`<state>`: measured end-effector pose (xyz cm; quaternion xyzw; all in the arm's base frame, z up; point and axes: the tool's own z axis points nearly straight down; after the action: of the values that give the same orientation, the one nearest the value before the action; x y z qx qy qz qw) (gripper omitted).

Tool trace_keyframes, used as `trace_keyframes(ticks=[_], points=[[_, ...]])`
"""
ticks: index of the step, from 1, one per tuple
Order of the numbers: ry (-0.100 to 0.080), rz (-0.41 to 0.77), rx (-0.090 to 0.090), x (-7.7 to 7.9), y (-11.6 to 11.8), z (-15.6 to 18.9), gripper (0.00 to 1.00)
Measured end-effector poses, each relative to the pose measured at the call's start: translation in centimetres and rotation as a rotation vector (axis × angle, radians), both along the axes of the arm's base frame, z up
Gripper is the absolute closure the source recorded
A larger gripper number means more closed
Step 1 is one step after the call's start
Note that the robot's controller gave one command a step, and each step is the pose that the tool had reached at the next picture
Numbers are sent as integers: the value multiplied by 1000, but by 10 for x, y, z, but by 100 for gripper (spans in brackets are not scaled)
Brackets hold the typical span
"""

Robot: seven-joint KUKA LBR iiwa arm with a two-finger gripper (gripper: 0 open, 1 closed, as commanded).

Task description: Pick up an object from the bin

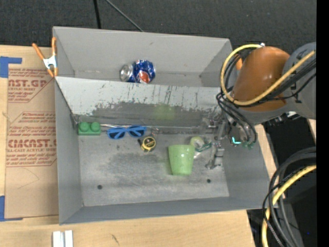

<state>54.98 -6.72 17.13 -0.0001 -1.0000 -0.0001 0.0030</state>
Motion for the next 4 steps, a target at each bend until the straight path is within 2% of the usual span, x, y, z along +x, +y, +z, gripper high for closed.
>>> trace_keyframes(ticks=[1,2,3,4], points=[[0,-11,3,-21,47,-54,0],[-8,38,-2,-1,11,-64,0],[-12,456,1,10,23,-101,0],[-10,455,1,10,22,-101,100]])
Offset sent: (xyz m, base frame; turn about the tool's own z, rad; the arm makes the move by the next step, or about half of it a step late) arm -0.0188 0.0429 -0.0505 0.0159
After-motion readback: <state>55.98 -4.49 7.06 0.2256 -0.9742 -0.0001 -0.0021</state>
